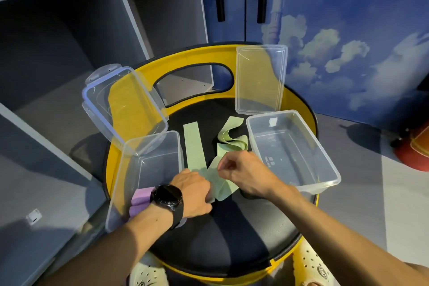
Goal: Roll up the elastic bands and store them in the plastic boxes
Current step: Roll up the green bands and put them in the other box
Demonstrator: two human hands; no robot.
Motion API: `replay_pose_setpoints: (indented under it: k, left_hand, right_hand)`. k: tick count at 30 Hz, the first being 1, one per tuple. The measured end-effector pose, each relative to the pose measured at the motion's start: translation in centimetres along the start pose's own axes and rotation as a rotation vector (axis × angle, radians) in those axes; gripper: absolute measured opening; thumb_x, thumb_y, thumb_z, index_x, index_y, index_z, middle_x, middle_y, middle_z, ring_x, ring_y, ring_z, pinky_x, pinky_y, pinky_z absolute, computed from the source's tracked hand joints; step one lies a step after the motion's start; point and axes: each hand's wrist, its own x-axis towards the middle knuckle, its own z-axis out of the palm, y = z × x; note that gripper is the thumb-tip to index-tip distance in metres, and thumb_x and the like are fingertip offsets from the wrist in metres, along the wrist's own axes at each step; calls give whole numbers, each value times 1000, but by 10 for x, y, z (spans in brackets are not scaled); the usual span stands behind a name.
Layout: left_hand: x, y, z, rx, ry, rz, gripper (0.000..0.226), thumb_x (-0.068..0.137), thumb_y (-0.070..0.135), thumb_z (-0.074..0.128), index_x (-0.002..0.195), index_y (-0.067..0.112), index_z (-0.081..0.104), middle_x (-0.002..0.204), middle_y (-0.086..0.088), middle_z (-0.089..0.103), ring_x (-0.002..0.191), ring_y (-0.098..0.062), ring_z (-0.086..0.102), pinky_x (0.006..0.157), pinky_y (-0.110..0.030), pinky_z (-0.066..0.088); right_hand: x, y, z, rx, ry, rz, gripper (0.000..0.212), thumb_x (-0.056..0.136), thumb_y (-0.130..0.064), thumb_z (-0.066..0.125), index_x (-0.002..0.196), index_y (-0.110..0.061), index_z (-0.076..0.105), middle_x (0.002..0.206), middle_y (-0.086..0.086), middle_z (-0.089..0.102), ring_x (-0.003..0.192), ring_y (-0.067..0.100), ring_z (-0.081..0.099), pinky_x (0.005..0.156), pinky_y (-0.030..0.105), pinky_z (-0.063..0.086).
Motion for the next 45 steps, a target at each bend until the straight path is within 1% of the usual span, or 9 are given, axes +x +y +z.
replay_pose_setpoints:
  k: [5,9,13,20,27,30,35,39,45]
  left_hand:
    - [-2,-1,-1,-5,20,30,22,88,39,53,95,23,65,95,0,62,89,-19,50,85,-30,36]
    - [-5,-6,-10,-68,108,30,12,86,37,51,86,25,50,92,2,61,90,-21,51,85,-32,38]
    - [-12,-13,-31,-145,253,-17,9,88,31,47,85,26,40,74,4,53,72,-22,50,61,-30,34]
    - [-22,-36,-94,-227,526,-32,4,94,28,48,95,30,52,73,11,51,67,-15,49,52,-29,33]
    - [-39,-53,-157,-397,718,29,11,90,20,58,96,27,66,80,16,58,66,1,49,58,-13,33]
    - [-50,-54,-181,-417,760,47,12,91,21,59,97,26,67,81,14,62,69,-2,53,63,-18,40]
    - [-73,-52,-218,-421,834,75,16,92,23,60,105,23,69,94,9,68,86,-6,60,74,-17,45]
    - [-91,-48,-244,-467,879,106,18,90,22,63,105,23,71,95,10,70,88,-4,63,80,-18,49]
    - [-112,-44,-276,-553,893,162,16,88,21,65,102,22,72,88,11,71,79,0,64,81,-28,56]
  right_hand:
    - [1,3,8,-2,-22,7,6,87,-19,62,85,-20,68,86,-5,69,81,11,64,70,20,50]
    - [3,4,12,6,-81,7,16,87,-16,58,99,-18,68,96,-3,70,88,14,65,78,27,55]
    - [6,2,17,1,-149,-14,37,87,-12,53,121,-25,61,119,-4,65,108,12,60,93,28,50]
    - [22,-36,-9,378,63,-91,14,91,-15,64,105,-17,67,96,-6,69,93,10,64,85,28,51]
    - [32,-87,-53,410,219,-178,14,94,-20,61,94,-10,71,87,4,70,81,11,59,84,38,52]
    - [30,-105,-69,456,254,-206,16,95,-17,60,97,-5,70,96,12,72,85,15,63,84,35,55]
    - [20,-136,-95,570,262,-285,10,95,-13,60,94,-8,70,88,3,72,77,9,69,74,23,59]
    - [12,-155,-114,634,271,-326,8,93,-12,63,91,-11,71,86,5,75,81,18,72,79,33,60]
    - [0,-176,-137,630,274,-372,17,91,-14,66,103,-4,70,97,10,75,89,20,72,77,32,59]
